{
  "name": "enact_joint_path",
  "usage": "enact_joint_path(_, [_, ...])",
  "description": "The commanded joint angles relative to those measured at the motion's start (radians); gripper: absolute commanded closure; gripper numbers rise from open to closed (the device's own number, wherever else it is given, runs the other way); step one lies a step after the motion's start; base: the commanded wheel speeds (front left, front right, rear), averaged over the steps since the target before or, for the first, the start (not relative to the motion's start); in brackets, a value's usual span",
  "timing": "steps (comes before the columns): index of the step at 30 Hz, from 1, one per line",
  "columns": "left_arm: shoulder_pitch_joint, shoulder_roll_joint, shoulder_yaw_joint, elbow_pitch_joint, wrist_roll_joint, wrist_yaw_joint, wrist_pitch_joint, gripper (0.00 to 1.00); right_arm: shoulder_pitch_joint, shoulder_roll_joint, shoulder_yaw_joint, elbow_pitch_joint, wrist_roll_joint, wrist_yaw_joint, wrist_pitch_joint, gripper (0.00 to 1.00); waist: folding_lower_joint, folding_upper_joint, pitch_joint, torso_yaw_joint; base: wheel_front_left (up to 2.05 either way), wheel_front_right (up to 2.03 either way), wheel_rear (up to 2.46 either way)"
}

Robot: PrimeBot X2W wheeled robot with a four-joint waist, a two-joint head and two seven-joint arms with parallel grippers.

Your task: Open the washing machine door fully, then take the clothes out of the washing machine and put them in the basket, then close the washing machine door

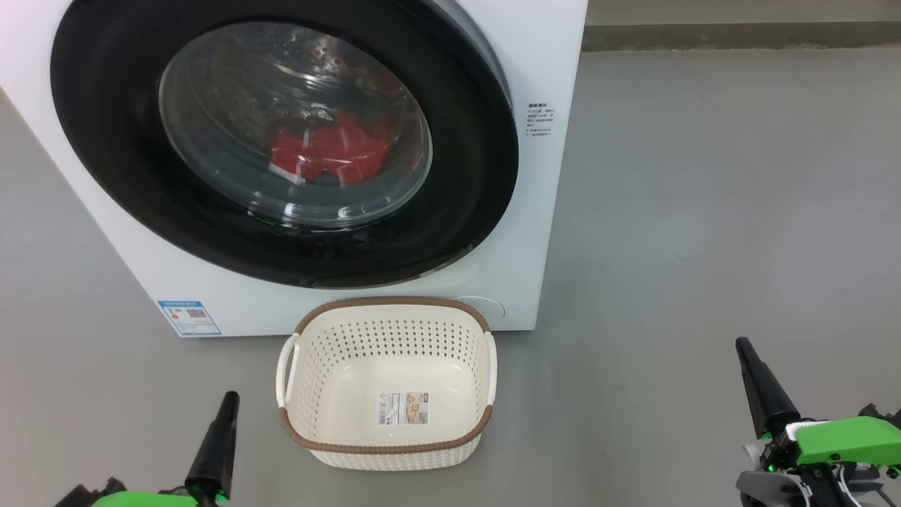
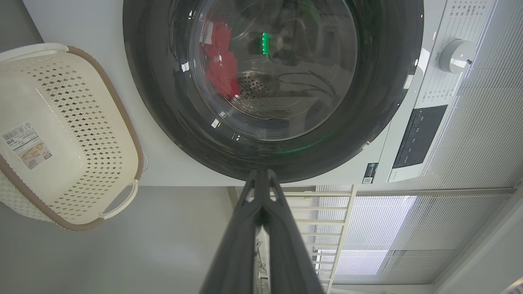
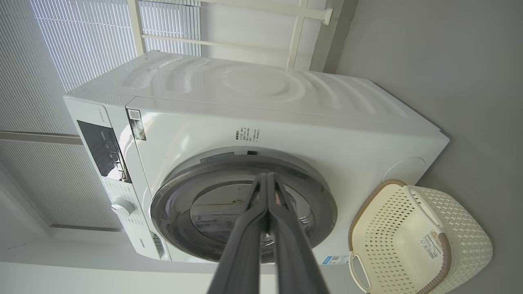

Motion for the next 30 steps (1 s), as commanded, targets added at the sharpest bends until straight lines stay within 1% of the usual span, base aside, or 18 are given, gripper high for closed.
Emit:
enact_joint_path(1, [-0.04, 0.023, 0.035, -0.029, -0.006, -0.008, 0.007, 1.0, -0.053, -0.019, 0.014, -0.033, 0.006, 0.001, 0.007, 1.0, -0.0001, 0.0, 0.0, 0.0, 0.0, 0.0, 0.0])
enact_joint_path(30, [-0.044, 0.016, 0.049, -0.03, 0.004, -0.008, 0.018, 1.0, -0.057, -0.012, 0.002, -0.035, -0.003, 0.001, 0.018, 1.0, -0.0001, 0.0, 0.0, 0.0, 0.0, 0.0, 0.0])
